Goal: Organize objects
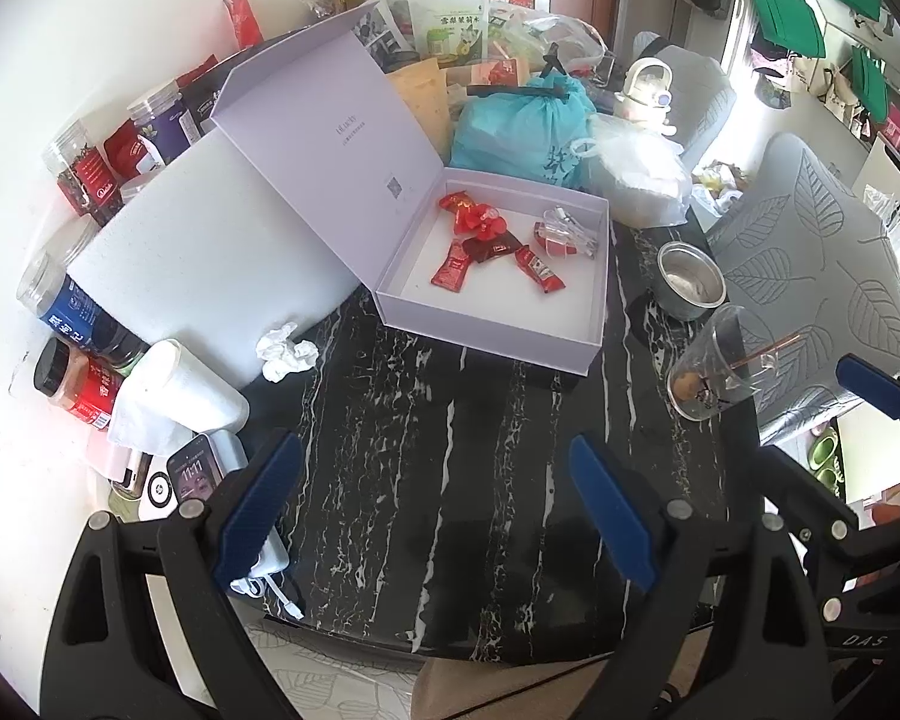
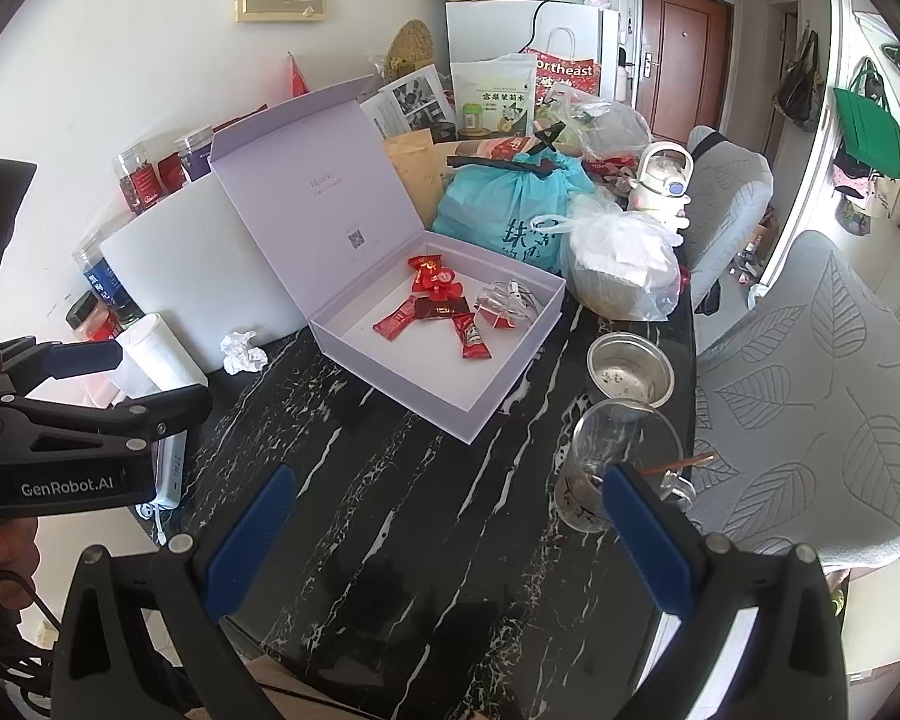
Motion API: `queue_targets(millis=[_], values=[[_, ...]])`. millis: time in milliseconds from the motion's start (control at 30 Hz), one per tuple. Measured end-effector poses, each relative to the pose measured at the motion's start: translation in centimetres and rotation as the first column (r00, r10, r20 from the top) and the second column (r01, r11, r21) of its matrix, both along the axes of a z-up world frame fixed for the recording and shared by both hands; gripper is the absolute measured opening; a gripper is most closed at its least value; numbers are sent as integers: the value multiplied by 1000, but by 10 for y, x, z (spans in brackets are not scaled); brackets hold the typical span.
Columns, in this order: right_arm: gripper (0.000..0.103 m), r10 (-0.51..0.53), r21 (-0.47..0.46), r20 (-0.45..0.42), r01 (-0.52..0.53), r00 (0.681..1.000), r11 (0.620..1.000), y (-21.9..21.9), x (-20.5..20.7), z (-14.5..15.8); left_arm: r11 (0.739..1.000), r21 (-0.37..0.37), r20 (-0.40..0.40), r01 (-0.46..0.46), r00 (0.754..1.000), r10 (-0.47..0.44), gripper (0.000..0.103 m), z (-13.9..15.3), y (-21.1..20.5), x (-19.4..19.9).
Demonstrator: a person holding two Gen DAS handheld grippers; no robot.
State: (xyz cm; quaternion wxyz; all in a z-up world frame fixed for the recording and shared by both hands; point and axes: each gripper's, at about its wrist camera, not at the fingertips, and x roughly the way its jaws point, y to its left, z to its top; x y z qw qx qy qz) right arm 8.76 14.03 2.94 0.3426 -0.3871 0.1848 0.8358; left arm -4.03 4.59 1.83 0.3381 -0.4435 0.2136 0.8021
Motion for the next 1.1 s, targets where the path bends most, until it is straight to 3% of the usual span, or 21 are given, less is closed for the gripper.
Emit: queue_targets(millis=[767, 1100], values=[[102, -3, -3, 0, 3, 1000, 1000, -5, 4, 1, 1000, -7, 11, 3, 1000, -3, 91, -2, -3, 3], [102, -35, -58, 20, 36, 999, 998, -5, -5, -14, 998, -49, 7, 40, 999, -39, 91, -10, -2, 0]])
